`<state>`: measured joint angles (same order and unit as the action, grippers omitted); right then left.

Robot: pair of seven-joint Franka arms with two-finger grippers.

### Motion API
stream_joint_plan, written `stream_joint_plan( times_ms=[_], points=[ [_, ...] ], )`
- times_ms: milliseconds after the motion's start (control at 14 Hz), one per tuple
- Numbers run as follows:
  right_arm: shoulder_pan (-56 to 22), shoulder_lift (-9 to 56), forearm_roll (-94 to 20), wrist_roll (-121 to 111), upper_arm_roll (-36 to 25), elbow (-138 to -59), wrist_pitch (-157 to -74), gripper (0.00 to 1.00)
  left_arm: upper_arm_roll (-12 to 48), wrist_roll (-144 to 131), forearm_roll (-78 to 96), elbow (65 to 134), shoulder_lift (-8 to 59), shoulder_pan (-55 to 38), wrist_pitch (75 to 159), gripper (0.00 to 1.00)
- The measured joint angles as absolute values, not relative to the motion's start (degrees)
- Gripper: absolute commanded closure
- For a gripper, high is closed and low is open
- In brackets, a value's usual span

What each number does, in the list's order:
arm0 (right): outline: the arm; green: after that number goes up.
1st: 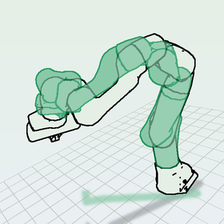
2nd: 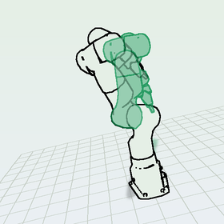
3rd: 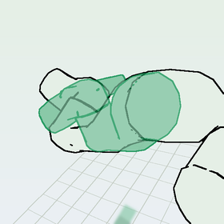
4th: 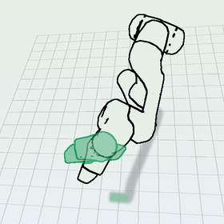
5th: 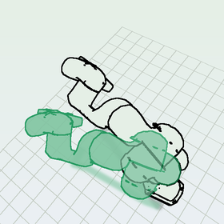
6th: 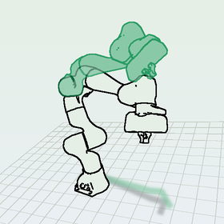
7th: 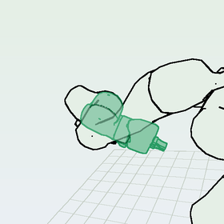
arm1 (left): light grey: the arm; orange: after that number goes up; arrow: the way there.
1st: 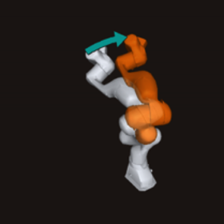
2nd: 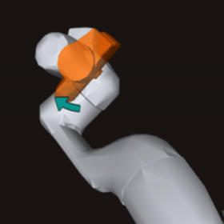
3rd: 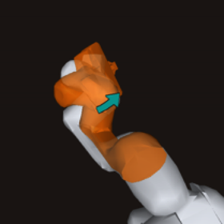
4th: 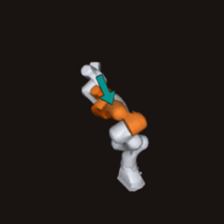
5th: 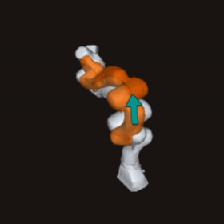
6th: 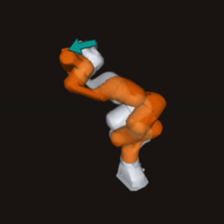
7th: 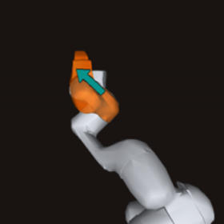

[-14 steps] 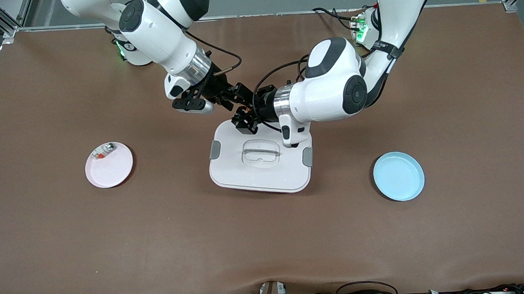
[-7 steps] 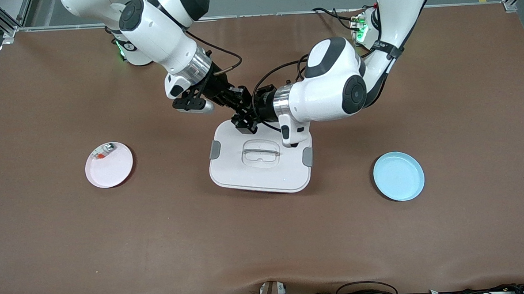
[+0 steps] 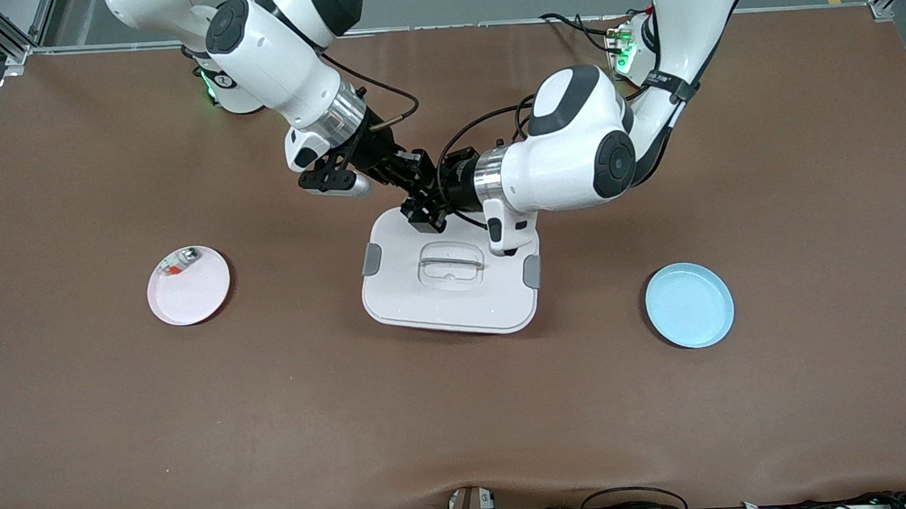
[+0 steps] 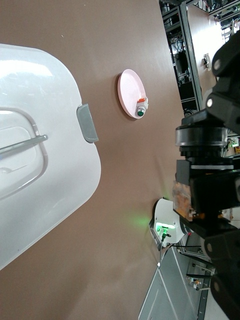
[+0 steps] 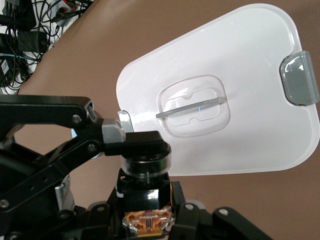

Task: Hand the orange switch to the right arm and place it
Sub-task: 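Grasp the switch with the right gripper above the white box, then open the left gripper and pull both grippers apart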

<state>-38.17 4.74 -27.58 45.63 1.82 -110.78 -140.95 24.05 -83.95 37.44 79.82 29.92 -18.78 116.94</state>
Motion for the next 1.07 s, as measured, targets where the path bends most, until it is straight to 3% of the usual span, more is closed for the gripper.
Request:
stream_joint_plan(
  times_ms=[500,1071],
  points=[
    [-38.0,5.0,-27.6,45.6,1.4,-108.4,-138.0,1.0,23.9,-83.9,37.1,78.0,29.6,-18.2,116.9,0.0],
    [-32.0,4.7,-27.5,42.5,0.8,-93.2,-110.8,1.0,23.6,-83.9,21.2,76.4,26.7,-12.2,117.0,0.0]
  ],
)
